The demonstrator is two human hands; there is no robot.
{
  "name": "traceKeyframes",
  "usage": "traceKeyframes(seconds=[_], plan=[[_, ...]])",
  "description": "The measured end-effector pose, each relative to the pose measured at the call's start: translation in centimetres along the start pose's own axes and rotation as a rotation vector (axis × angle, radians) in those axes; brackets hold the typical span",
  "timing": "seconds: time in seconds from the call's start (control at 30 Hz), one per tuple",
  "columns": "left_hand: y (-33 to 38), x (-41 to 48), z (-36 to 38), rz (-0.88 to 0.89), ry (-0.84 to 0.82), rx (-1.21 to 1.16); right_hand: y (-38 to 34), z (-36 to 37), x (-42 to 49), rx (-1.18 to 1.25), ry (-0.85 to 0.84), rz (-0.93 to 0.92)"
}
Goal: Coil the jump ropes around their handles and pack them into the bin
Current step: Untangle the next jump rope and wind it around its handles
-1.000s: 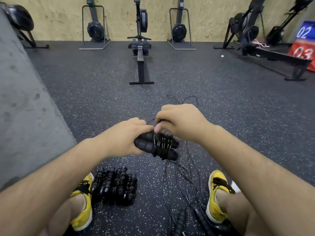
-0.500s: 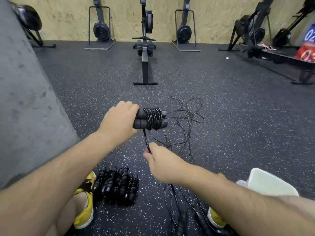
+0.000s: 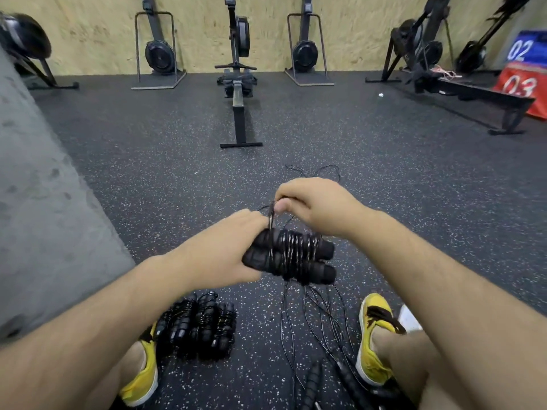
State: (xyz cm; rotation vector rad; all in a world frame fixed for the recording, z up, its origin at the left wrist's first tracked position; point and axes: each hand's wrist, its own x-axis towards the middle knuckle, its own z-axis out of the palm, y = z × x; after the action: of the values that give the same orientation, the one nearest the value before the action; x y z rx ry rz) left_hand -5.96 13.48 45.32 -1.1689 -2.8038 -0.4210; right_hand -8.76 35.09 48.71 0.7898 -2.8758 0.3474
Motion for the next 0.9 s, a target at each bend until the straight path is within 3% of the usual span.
traceKeyframes(seconds=[0.1,0.17,0.23,0.43,0.57,0.67,0.77,0.9], plan=[[0.9,-0.3,-1.7,-0.131,0.135,-0.205,0.1,0.5,-0.3,0.131,-0.019,0.07],[0.5,0.0,-1.9,-0.184,0.248,-0.167,-1.9,2.3,-1.1,0.163,-0.253,0.145],[-0.2,0.6,-1.4,-0.276,0.304,-0.07,-4.7,4.5,-1.9,0.168,-0.305,0.242],[-3.3,1.5,0.2,-0.353,0.144,0.414,-9.6,6.6,-3.3,0.146,-0.347,0.06],[-3.5,1.3,1.2,-0.233,0.058,0.55,-9.9,3.3,-3.0,-0.097,-0.171,0.026],[-3.6,0.8,1.8,-0.114,0.082,0.444,-8.0,1.2,-1.3,-0.215,-0.036,-0.077],[-2.6,0.6,1.6,-0.014,0.043,0.264,-4.8,-1.1,0.0,0.103,-0.1,-0.007],[-1.2,0.1,0.2,-0.092,-0.026,-0.067,-1.7,-2.1,0.7,0.666,-0.211,0.056]])
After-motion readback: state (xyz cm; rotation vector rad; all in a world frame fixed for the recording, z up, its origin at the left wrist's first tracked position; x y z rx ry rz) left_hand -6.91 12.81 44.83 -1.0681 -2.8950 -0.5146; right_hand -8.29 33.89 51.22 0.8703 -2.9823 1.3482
